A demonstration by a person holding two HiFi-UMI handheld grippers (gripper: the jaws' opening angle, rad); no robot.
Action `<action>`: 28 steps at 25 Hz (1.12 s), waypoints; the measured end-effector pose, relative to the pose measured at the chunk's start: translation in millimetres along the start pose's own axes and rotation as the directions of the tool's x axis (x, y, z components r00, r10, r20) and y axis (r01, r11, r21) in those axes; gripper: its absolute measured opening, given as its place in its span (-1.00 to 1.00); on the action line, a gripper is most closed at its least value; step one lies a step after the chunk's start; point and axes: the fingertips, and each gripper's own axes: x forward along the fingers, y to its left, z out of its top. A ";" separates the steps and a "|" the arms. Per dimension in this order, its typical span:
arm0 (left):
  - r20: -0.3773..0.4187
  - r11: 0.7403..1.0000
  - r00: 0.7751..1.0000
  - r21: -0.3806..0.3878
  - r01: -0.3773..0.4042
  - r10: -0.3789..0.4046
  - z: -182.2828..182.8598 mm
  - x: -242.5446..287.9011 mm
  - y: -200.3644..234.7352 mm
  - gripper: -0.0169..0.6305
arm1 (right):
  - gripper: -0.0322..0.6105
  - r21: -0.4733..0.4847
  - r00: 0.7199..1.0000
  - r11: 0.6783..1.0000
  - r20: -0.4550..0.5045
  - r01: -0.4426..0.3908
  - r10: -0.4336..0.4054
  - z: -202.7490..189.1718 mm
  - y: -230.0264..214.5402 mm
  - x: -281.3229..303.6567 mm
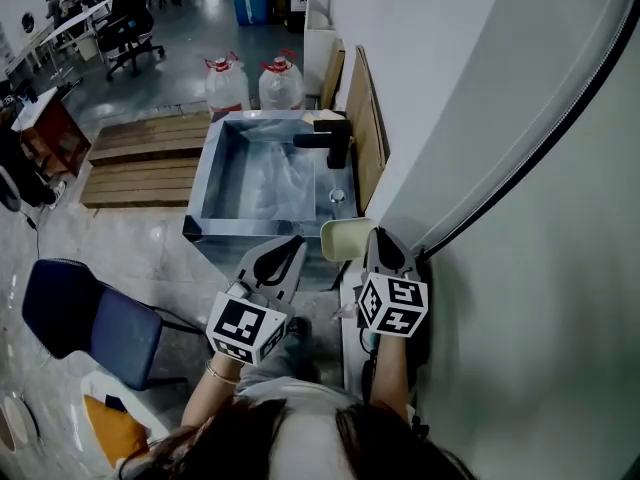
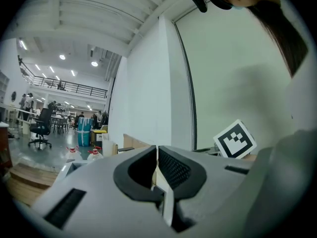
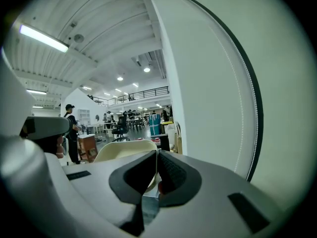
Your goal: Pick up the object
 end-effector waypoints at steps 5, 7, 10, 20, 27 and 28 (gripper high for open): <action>0.006 1.000 1.000 0.010 -0.007 0.007 2.4 -9.9 -8.5 -0.92 | -0.80 -0.014 0.999 1.000 0.042 0.005 -0.004 11.9 -0.2 -17.8; 0.013 1.000 1.000 0.014 -0.007 0.007 4.8 -13.7 -12.1 -0.92 | -0.80 -0.016 0.998 1.000 0.059 0.005 -0.004 17.2 0.6 -25.2; 0.020 1.000 1.000 0.020 -0.011 0.011 8.2 -19.5 -17.5 -0.92 | -0.80 -0.015 0.996 1.000 0.085 -0.002 0.003 24.4 3.1 -37.0; 0.035 0.999 0.999 0.049 -0.023 0.022 16.4 -37.2 -36.5 -0.92 | -0.80 -0.019 0.988 0.999 0.151 -0.028 0.030 38.1 11.4 -71.2; 0.045 0.998 0.998 0.057 -0.040 0.038 17.7 -50.9 -45.8 -0.92 | -0.80 -0.041 0.980 0.998 0.191 -0.044 0.051 46.9 18.8 -95.4; 0.047 0.997 0.998 0.056 -0.043 0.041 18.3 -52.1 -47.1 -0.92 | -0.80 -0.043 0.979 0.998 0.196 -0.045 0.053 47.8 19.1 -98.6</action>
